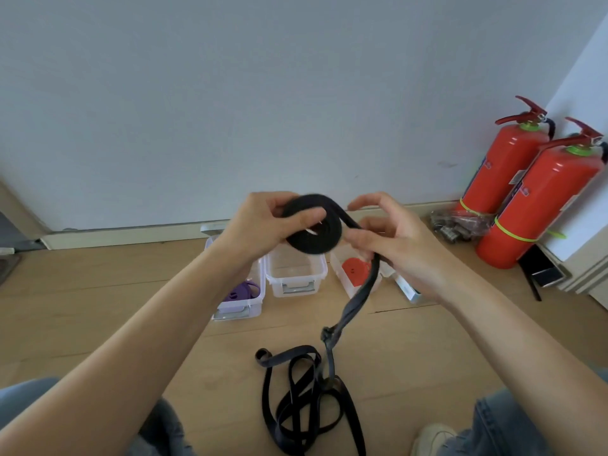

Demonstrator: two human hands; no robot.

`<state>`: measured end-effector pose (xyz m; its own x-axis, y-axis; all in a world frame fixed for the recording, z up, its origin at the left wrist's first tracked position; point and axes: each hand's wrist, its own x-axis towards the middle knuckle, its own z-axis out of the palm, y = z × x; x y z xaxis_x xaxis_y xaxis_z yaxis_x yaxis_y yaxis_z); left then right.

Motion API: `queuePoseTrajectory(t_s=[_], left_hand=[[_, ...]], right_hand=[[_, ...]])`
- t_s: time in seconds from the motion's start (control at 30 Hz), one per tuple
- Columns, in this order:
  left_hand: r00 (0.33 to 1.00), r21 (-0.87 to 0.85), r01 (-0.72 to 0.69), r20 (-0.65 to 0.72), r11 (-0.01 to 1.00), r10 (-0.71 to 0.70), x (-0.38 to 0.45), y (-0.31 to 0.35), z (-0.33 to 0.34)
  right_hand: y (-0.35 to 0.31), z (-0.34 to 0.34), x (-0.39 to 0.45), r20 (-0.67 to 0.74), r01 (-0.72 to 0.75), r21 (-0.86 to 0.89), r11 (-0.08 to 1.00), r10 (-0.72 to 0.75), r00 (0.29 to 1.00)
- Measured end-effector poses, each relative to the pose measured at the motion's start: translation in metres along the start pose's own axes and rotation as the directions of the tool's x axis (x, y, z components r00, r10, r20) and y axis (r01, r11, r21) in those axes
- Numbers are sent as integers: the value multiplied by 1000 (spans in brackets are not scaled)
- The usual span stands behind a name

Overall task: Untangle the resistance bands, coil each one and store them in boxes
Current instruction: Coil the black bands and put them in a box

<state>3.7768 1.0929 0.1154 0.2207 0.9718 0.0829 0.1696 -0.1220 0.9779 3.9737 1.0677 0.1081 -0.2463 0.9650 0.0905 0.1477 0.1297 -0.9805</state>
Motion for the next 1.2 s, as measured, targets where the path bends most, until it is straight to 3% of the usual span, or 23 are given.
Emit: queuePoseTrajectory(t_s=[0.17,0.3,0.47,0.53,0.6,0.7,0.77,0.9,1.03,1.2], left_hand=[[989,-88,-34,-148,996,21,3,3,2],[969,-171,-53,-245,984,10,1,0,13],[943,-193,-34,-331,981,-32,-2,-7,28],[960,-189,2,-276,982,-55,-3,-6,27],[986,-105,79,-137,991,-93,-2,-4,17],[962,76,203,171,976,-213,-6,-2,12],[953,87,189,225,978,-204,-11,-2,19],[996,108,53,67,993,-60,-6,0,16],[1000,133,-10,-17,991,12,-2,-2,10],[990,9,-3,-139,1000,4,2,-2,11]], right_hand=[[-1,5,1,-14,51,77,996,-50,999],[0,15,0,-25,116,3,993,-116,993],[8,27,0,-140,149,8,989,-146,979],[8,23,1,-196,139,11,990,-135,971],[5,16,2,-203,152,-65,986,-162,966],[-2,15,1,-75,177,-183,967,-194,978],[-3,20,0,-9,177,-187,966,-182,983],[-5,8,0,-28,87,-29,996,-88,996],[-4,-5,0,47,20,-104,994,-15,999],[-1,2,1,-25,37,-6,999,-37,999]])
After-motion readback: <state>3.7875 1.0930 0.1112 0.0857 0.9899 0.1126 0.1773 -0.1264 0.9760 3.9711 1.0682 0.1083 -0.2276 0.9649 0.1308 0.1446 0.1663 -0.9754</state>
